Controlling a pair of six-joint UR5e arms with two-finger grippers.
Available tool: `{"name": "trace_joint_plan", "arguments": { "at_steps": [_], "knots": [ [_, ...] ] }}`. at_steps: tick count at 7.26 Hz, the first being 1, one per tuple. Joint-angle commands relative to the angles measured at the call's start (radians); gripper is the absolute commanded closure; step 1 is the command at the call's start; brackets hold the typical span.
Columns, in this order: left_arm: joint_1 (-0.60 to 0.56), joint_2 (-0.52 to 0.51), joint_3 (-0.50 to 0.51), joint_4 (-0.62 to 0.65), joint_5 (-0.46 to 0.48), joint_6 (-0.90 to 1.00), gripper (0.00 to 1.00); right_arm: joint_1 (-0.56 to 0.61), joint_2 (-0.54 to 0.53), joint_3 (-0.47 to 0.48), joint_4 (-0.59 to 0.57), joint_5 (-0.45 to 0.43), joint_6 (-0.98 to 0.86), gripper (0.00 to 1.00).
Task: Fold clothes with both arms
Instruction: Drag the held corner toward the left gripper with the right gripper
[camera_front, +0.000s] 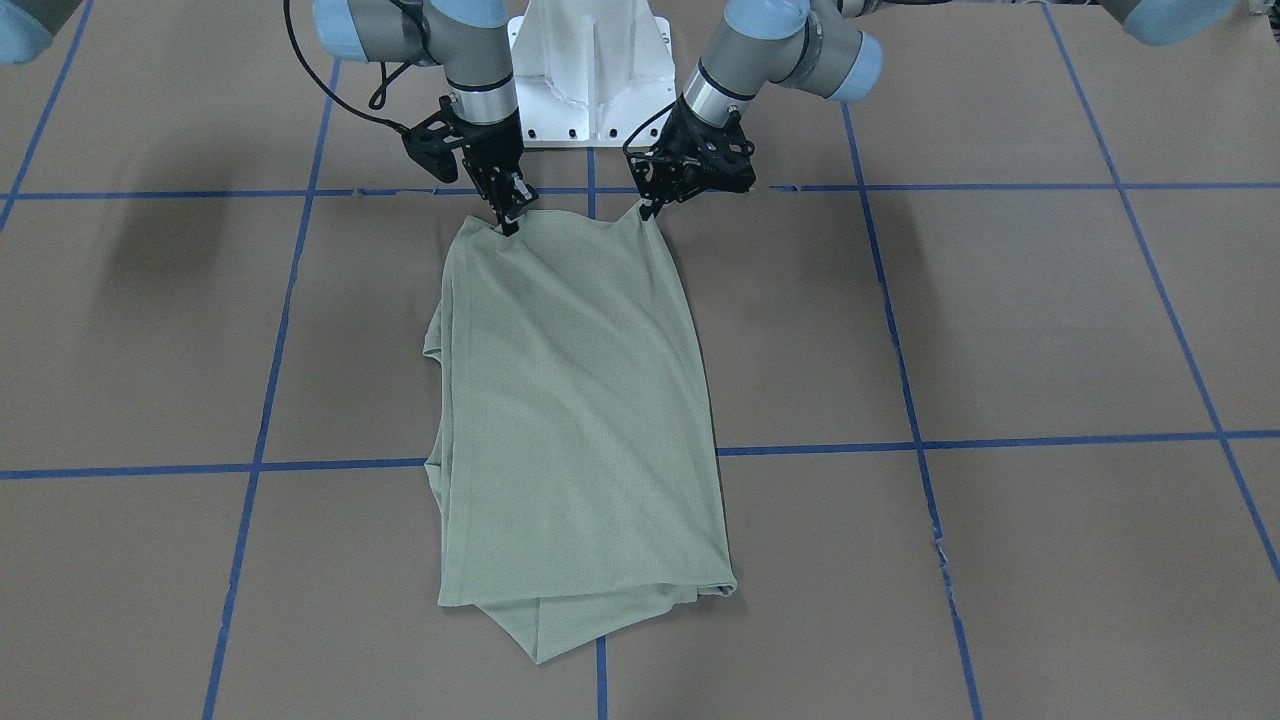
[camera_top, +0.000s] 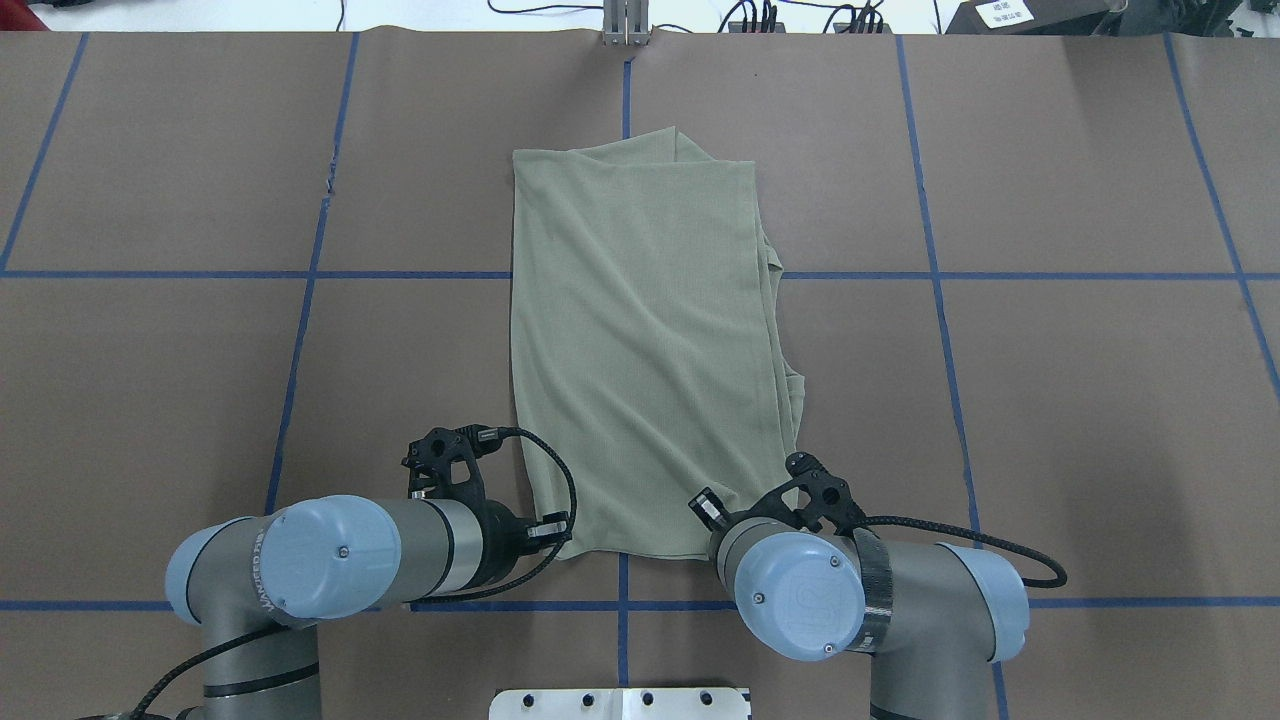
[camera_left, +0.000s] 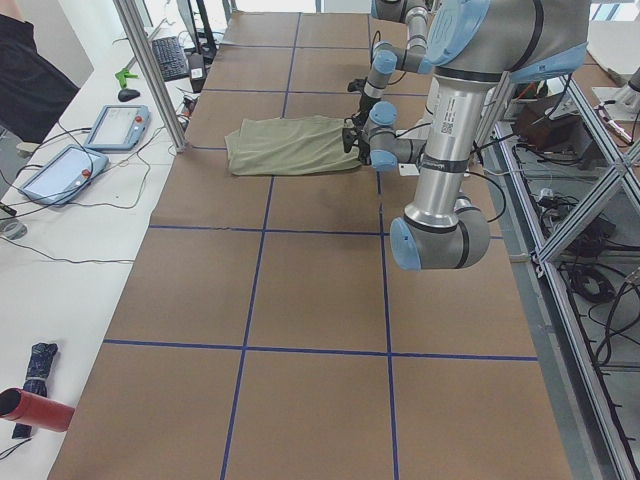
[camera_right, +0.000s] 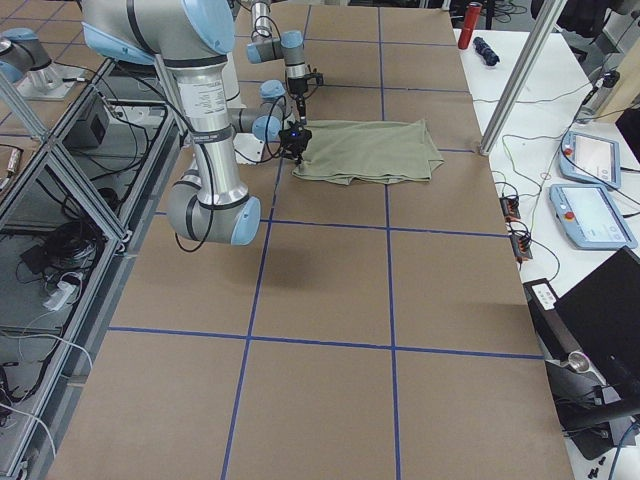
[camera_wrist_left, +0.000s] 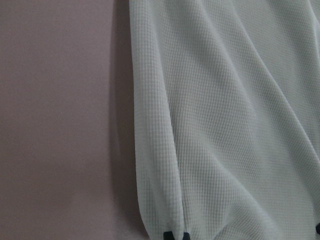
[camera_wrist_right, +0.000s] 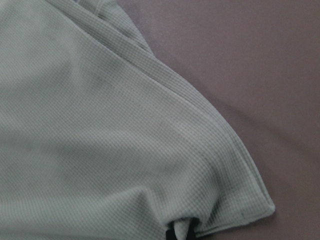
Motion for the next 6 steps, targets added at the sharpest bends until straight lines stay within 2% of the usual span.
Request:
{"name": "trace_joint_plan", "arguments": {
  "at_steps": [1,2,3,4,5,6],
  "knots": [
    [0.0,0.0,-0.012,0.0,-0.002,0.002,1.0,0.011,0.015,0.011,-0.006,0.002,0.003,1.0],
    [-0.002,0.001,-0.044,0.006,-0.049,0.008,1.0,0.024,0.023,0.044,-0.01,0.002,0.003,1.0],
    [-0.014,0.009,-0.09,0.015,-0.108,0.009,1.0,0.031,0.005,0.125,-0.035,0.011,-0.005,1.0],
    [-0.02,0.017,-0.154,0.052,-0.127,0.009,1.0,0.028,0.017,0.2,-0.135,0.014,-0.012,1.0],
    [-0.02,0.015,-0.27,0.189,-0.165,0.009,1.0,0.025,0.017,0.306,-0.23,0.018,-0.012,1.0],
    [-0.022,0.015,-0.388,0.298,-0.195,0.009,1.0,0.028,0.018,0.41,-0.322,0.062,-0.012,1.0]
  ]
}}
